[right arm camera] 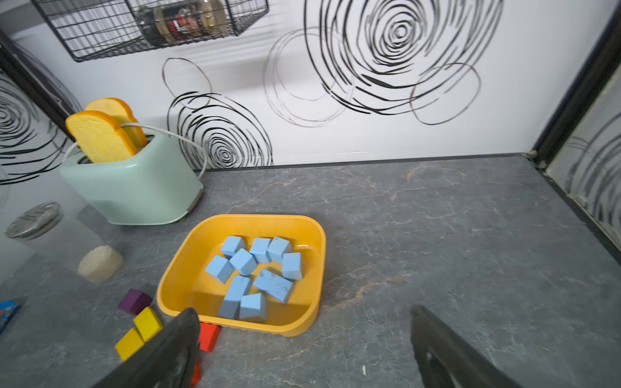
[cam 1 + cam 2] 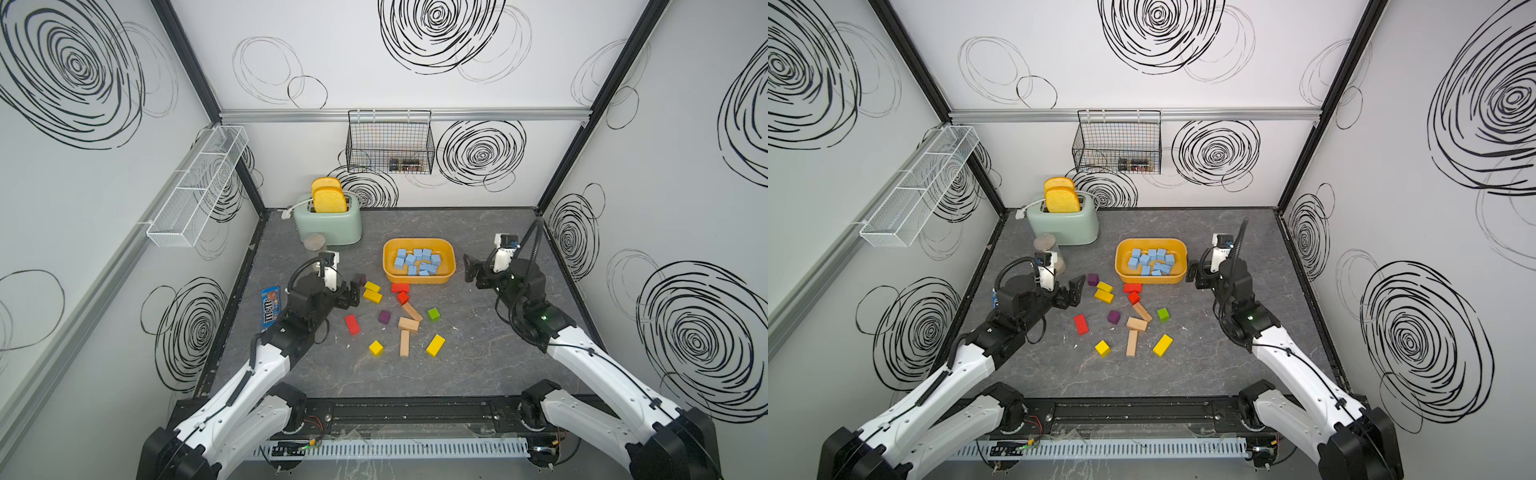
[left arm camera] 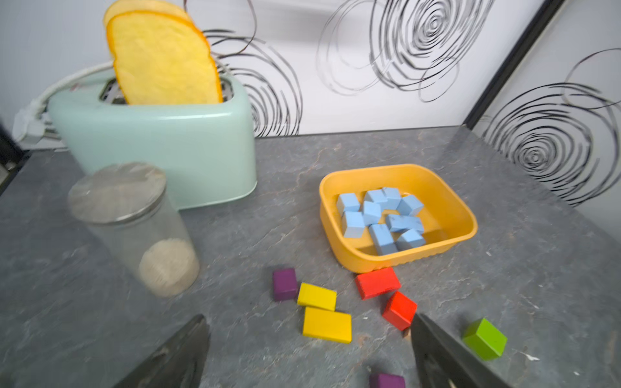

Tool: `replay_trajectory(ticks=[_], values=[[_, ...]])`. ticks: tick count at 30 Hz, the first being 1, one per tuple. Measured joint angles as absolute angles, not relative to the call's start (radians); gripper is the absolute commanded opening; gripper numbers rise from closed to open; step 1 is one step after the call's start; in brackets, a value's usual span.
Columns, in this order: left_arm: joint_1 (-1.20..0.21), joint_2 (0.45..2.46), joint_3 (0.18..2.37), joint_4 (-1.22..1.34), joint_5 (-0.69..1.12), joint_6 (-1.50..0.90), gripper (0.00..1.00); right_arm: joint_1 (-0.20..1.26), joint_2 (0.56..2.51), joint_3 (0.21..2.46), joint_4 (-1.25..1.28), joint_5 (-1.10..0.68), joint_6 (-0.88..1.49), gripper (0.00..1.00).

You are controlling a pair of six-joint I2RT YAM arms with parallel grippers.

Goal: Pick out the blue building blocks
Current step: Reset both arms

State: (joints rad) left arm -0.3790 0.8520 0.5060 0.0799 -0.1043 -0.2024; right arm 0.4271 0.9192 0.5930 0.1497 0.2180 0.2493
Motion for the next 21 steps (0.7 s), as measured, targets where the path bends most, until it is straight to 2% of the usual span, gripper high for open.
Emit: replay_trajectory(ticks=[5, 9, 15, 21], values=[[-0.356, 0.813, 0.395, 0.192, -0.240, -0.218, 0.96, 0.362, 0.838, 0.387, 0.322, 0.294, 0.234, 0.98], [-0.333, 0.855, 0.338, 0.296, -0.327, -0.233, 0.96, 0.312, 0.860, 0.274, 0.444, 0.393, 0.232, 0.98], [-0.311, 0.996, 0.318, 0.432, -0.416, -0.229, 0.96, 0.232, 0.976, 0.261, 0.528, 0.522, 0.257, 0.98], [-0.281, 1.023, 0.314, 0.527, -0.460, -0.191, 0.96, 0.179, 1.074, 0.260, 0.611, 0.568, 0.235, 0.98]])
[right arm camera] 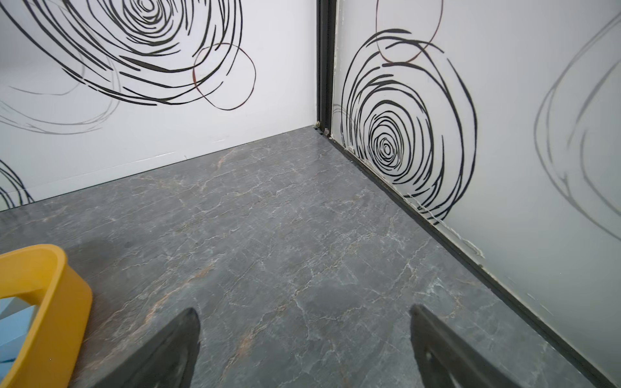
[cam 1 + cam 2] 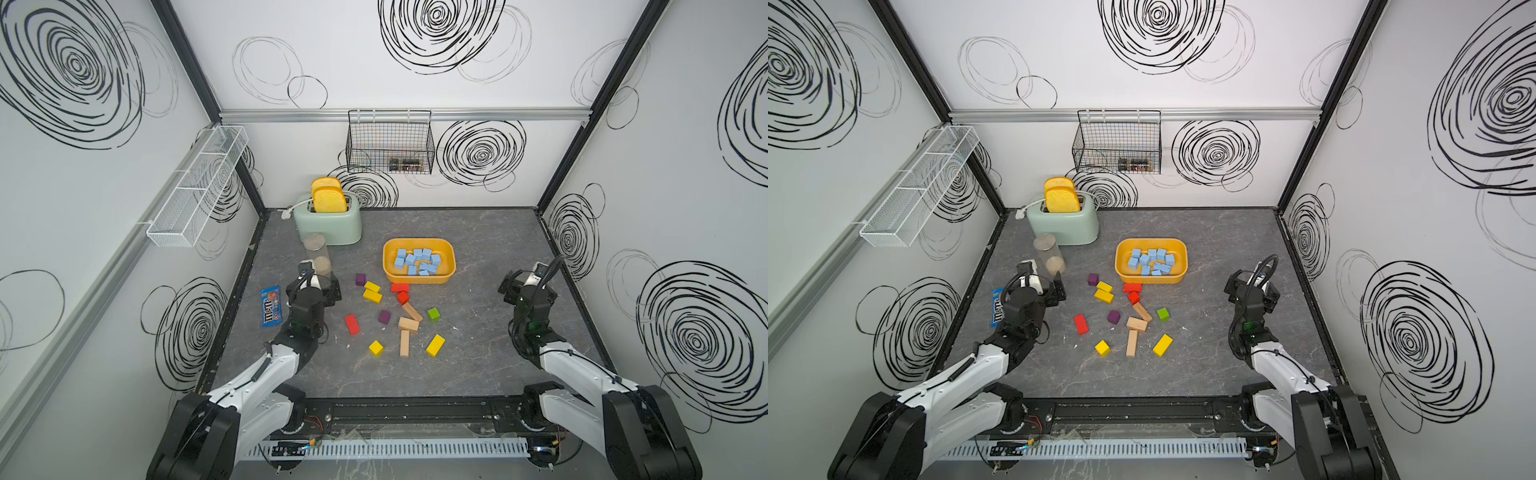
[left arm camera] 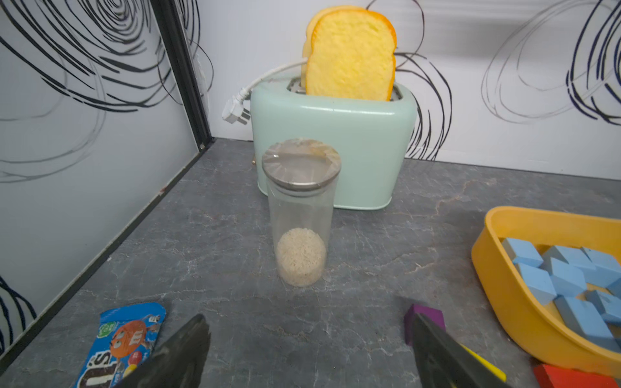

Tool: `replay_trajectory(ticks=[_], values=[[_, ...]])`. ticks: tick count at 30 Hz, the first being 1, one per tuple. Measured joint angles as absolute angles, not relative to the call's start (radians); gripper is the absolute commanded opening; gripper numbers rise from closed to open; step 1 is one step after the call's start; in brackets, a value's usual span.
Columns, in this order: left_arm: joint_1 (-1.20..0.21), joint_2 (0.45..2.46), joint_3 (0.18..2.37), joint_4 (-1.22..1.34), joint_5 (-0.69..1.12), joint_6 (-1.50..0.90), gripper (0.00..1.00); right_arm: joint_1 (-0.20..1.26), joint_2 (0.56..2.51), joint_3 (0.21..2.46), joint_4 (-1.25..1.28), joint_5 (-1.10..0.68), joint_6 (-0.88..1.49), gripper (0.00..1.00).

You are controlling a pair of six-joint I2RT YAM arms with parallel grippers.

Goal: Pick out the blue building blocks
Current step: Reset both arms

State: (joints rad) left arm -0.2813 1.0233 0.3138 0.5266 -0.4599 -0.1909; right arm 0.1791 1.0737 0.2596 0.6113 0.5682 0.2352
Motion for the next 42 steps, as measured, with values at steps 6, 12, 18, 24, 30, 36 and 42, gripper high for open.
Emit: replay_trajectory(ticks=[6, 12, 18, 24, 30, 36, 42], values=[[-0.220, 1.062, 0.299, 0.641, -0.457, -0.140, 0.96, 0.152, 1.182, 0.259, 0.698, 0.604, 0.223, 0.98], [-0.165, 1.136, 0.213, 0.800, -0.424, -0.128, 0.96, 0.141, 1.287, 0.262, 0.757, 0.593, 0.206, 0.98], [-0.072, 1.222, 0.168, 0.963, -0.335, -0.139, 0.96, 0.125, 1.348, 0.265, 0.846, 0.545, 0.169, 0.98], [0.024, 1.281, 0.168, 1.063, -0.233, -0.160, 0.96, 0.077, 1.412, 0.282, 0.909, 0.478, 0.160, 0.98], [0.122, 1.348, 0.155, 1.174, -0.136, -0.205, 0.96, 0.050, 1.428, 0.282, 0.931, 0.380, 0.151, 0.98], [0.152, 1.376, 0.165, 1.188, -0.010, -0.214, 0.96, 0.047, 1.439, 0.277, 0.998, 0.267, 0.114, 0.98], [0.196, 1.430, 0.219, 1.185, 0.173, -0.217, 0.96, 0.038, 1.467, 0.233, 1.074, 0.207, 0.097, 0.98]])
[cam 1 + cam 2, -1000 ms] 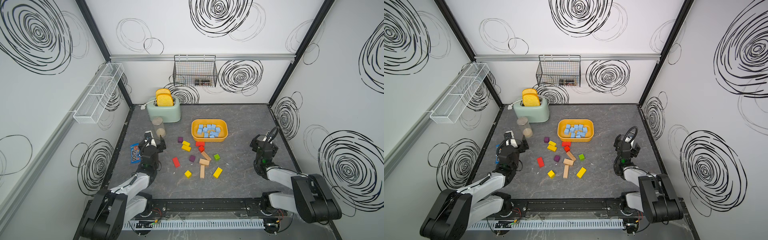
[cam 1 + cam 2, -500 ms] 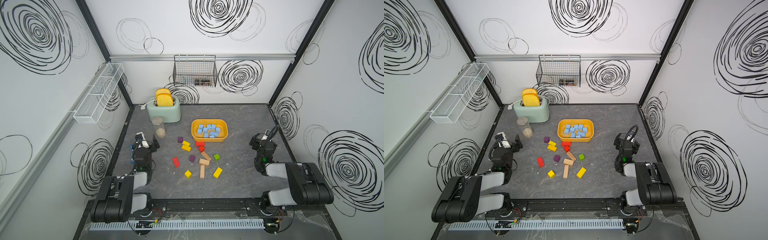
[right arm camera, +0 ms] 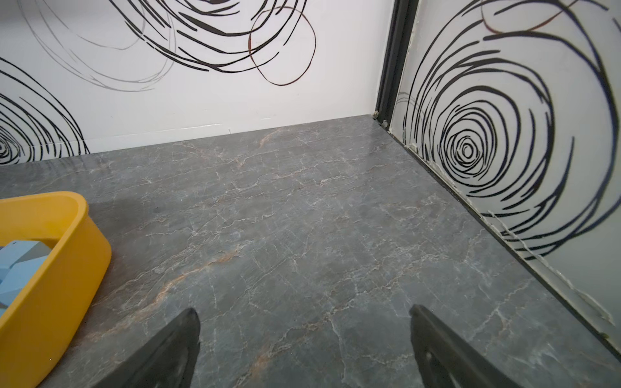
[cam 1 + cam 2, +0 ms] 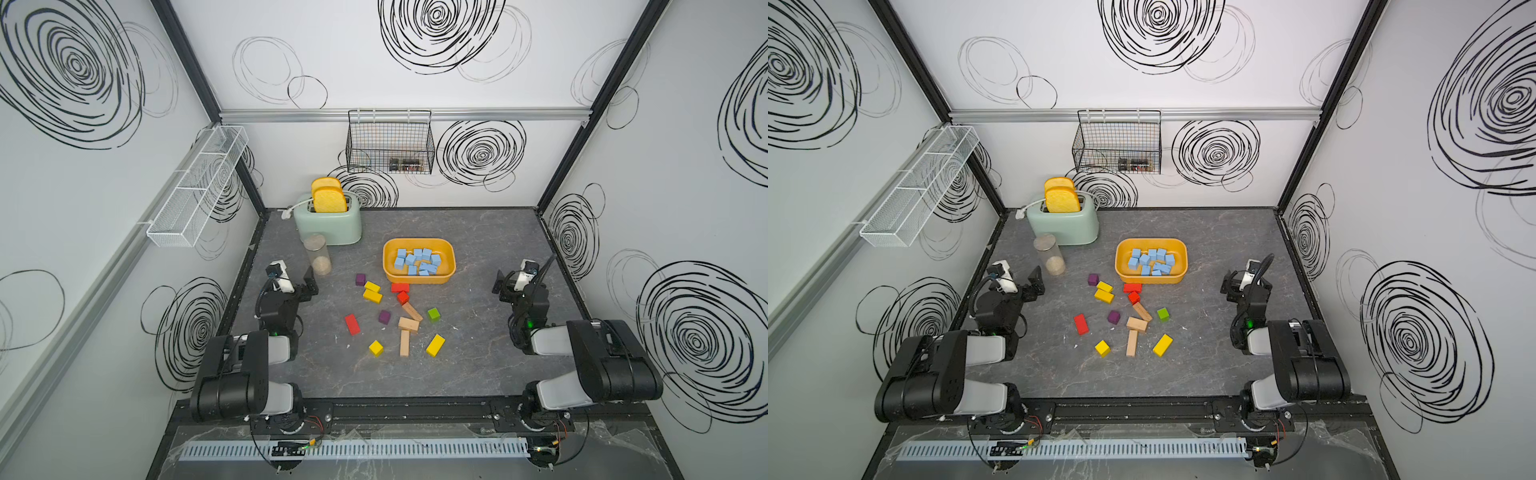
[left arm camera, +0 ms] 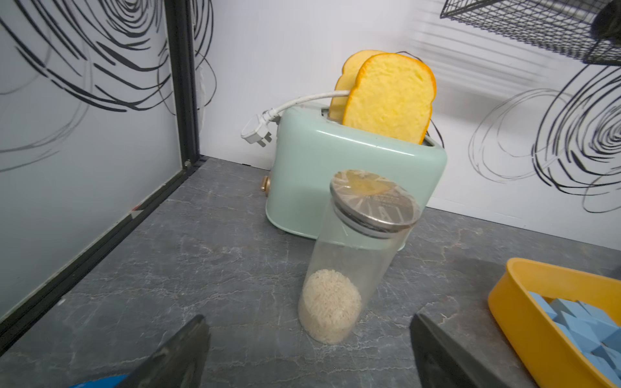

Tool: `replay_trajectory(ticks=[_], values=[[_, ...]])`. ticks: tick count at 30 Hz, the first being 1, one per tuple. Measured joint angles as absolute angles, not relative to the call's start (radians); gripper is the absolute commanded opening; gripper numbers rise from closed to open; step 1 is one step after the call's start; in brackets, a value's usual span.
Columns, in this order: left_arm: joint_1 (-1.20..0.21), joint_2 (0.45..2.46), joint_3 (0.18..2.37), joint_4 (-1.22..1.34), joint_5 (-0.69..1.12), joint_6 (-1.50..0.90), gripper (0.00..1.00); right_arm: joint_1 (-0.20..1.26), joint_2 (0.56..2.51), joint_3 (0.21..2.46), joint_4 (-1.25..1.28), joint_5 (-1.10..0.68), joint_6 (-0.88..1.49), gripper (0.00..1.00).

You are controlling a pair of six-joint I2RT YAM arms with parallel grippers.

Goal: Pick out the blue building blocks
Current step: Reset both arms

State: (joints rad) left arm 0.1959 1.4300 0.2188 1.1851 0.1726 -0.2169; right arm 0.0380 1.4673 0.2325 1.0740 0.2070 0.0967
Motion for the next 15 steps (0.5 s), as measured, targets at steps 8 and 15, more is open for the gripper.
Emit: replay_trajectory(ticks=[8, 15], values=[[0.194, 1.443, 0.236, 1.185, 0.295, -0.202, 0.96, 0.031, 1.468, 0.233, 1.082, 0.192, 0.096, 0.98], [0.107, 1.439, 0.222, 1.205, 0.232, -0.144, 0.96, 0.030, 1.468, 0.233, 1.084, 0.190, 0.096, 0.98]])
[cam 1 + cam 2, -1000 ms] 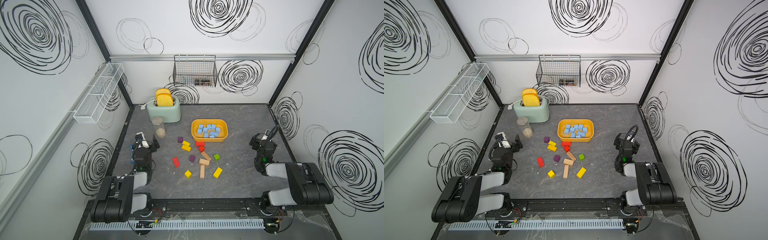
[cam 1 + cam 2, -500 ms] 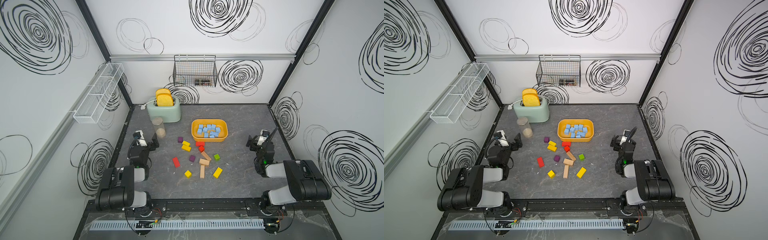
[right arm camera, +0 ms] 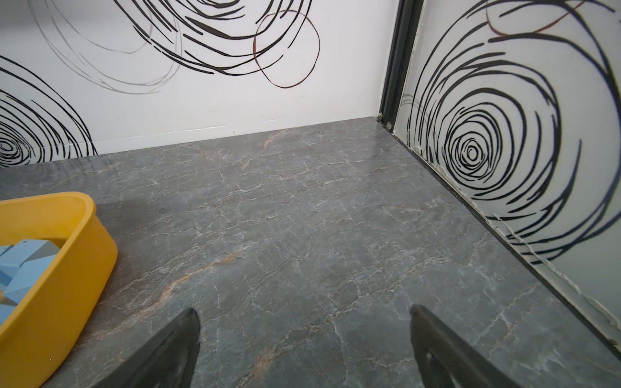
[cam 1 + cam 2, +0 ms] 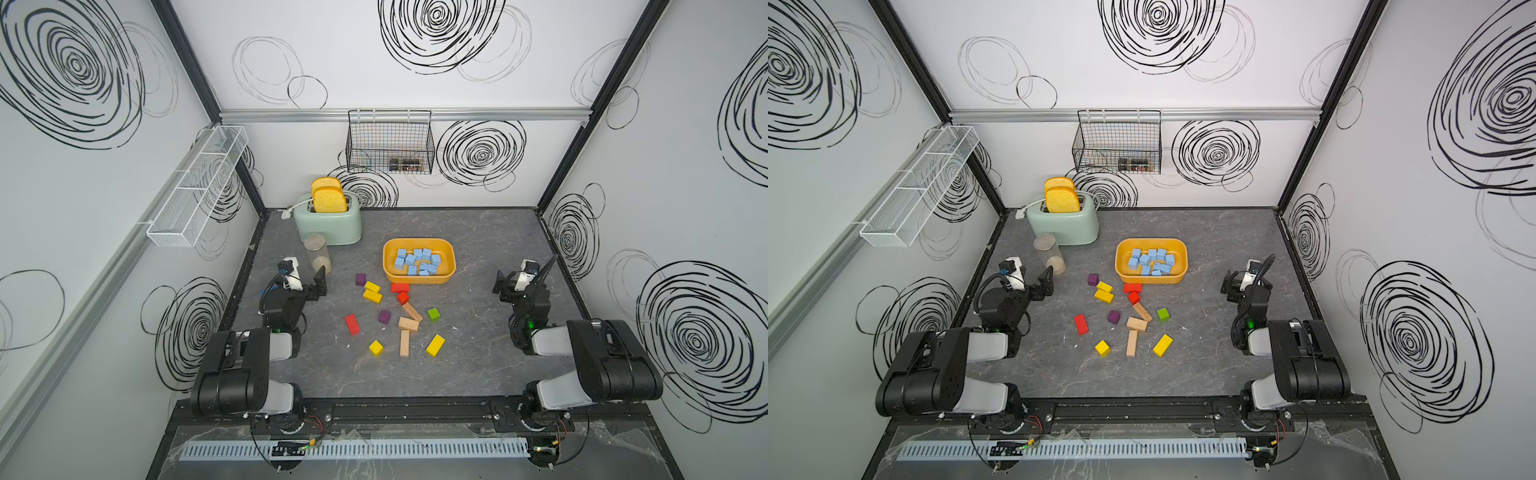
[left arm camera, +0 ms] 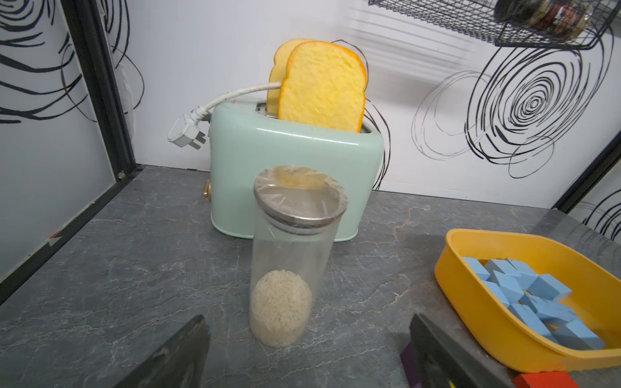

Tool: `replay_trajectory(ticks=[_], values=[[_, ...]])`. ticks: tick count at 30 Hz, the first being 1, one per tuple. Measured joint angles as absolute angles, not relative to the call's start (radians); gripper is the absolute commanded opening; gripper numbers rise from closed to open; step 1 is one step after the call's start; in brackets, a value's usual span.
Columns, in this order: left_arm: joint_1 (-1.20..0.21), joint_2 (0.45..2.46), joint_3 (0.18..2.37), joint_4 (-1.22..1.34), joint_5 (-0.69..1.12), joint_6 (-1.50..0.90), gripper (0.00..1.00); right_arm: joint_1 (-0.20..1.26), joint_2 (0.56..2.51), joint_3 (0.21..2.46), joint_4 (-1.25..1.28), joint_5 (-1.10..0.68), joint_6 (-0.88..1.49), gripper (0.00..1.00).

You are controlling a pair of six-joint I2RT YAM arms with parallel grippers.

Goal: Pick out the blue building blocks
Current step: Reset both arms

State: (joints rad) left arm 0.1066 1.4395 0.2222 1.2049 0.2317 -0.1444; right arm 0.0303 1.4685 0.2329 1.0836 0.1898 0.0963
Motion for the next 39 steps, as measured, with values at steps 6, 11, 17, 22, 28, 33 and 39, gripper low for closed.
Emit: replay_trajectory(ticks=[6, 11, 17, 22, 28, 33, 39], values=[[-0.015, 1.486, 0.145, 1.328, 0.073, -0.078, 0.96, 0.030, 1.468, 0.233, 1.085, 0.189, 0.096, 0.98], [-0.023, 1.491, 0.144, 1.341, -0.014, -0.067, 0.96, 0.030, 1.468, 0.233, 1.085, 0.190, 0.096, 0.98], [-0.023, 1.492, 0.144, 1.343, -0.049, -0.065, 0.96, 0.030, 1.468, 0.233, 1.085, 0.190, 0.096, 0.98], [-0.033, 1.492, 0.145, 1.341, -0.074, -0.057, 0.96, 0.031, 1.468, 0.233, 1.085, 0.191, 0.096, 0.98], [-0.079, 1.492, 0.163, 1.335, -0.130, -0.028, 0.96, 0.031, 1.468, 0.233, 1.085, 0.191, 0.096, 0.98], [-0.092, 1.492, 0.163, 1.335, -0.163, -0.014, 0.96, 0.031, 1.468, 0.233, 1.085, 0.191, 0.096, 0.98], [-0.092, 1.492, 0.163, 1.335, -0.171, -0.009, 0.96, 0.031, 1.468, 0.233, 1.085, 0.191, 0.096, 0.98]])
